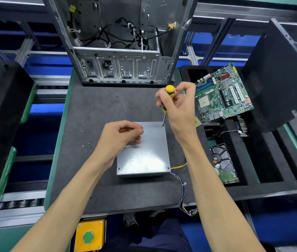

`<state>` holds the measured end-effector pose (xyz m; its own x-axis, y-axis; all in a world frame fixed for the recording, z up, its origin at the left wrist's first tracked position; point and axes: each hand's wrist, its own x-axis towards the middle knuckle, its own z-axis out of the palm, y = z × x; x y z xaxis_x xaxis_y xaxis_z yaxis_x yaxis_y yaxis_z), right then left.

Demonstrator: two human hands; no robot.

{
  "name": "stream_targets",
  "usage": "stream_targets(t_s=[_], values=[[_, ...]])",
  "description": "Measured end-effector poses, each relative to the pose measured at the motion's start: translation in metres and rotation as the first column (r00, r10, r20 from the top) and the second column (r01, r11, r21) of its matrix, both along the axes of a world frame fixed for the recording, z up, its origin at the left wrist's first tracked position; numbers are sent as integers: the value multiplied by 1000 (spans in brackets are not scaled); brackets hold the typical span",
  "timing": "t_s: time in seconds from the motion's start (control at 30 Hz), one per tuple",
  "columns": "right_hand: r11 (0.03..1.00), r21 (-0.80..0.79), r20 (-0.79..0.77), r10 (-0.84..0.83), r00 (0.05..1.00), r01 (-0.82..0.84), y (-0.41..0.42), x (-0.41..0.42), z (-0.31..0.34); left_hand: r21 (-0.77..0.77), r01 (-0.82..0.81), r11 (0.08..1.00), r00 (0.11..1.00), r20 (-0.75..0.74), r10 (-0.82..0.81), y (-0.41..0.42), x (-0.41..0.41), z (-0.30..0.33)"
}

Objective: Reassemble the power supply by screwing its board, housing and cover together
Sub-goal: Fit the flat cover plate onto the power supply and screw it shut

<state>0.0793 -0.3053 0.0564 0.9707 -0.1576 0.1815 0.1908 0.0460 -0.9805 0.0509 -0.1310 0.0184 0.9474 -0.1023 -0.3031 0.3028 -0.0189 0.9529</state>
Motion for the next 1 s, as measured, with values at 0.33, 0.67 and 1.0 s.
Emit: stream_targets(t_s=[0.33,0.67,1.0], values=[[999,-20,41,-45,998,46,-2,3,0,-14,-33,999,999,8,33,8,-1,-2],[477,859,-210,-5,978,187,14,8,10,-189,-94,977,994,40,104,27,-13,6],[338,927,-196,65,978,163,42,-2,5,-354,-119,928,991,17,133,39,-30,21]])
